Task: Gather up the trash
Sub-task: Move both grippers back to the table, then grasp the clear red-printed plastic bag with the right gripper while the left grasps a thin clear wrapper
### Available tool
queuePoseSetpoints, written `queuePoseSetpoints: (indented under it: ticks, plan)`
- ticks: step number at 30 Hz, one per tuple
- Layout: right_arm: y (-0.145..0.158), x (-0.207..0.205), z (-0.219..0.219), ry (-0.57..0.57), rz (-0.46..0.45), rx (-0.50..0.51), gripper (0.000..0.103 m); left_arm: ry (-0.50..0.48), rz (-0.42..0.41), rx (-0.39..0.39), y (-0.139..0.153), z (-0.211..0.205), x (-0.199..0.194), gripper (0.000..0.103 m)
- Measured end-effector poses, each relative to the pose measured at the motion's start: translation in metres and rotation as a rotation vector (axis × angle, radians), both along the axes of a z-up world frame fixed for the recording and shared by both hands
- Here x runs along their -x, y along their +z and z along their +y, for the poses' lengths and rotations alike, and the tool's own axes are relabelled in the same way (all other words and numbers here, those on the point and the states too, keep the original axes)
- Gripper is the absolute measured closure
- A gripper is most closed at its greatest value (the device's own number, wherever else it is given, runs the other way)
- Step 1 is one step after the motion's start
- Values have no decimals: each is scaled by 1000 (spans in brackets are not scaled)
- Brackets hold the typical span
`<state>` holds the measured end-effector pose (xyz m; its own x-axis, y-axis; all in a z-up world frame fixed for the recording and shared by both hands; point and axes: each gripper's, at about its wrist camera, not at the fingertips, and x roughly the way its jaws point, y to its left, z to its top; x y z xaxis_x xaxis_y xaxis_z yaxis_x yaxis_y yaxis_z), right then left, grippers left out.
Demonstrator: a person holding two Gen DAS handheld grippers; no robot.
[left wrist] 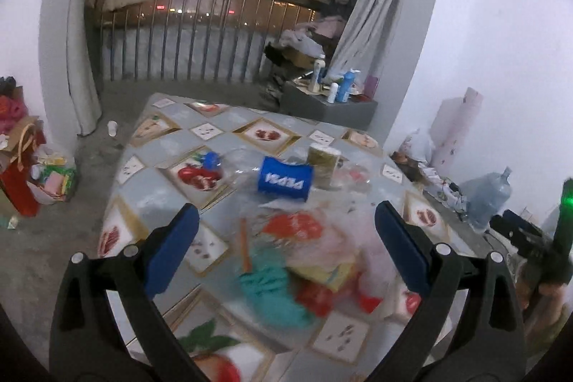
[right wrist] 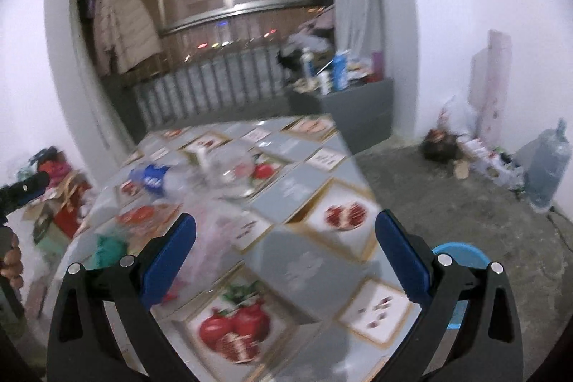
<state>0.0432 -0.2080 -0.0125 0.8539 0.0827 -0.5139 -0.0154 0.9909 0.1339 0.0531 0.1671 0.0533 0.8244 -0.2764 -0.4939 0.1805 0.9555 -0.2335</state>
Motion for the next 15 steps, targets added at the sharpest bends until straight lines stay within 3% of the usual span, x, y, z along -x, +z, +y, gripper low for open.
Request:
queuePoseSetpoints:
  ticks: [7,15]
  plan:
    - [-19,-14,28,77,130,-72,6,0,40,13,-38,16,17,9]
    - [-31,-45,65,136,215,-71,6,-86,-50,-157,-54,-13,18,9]
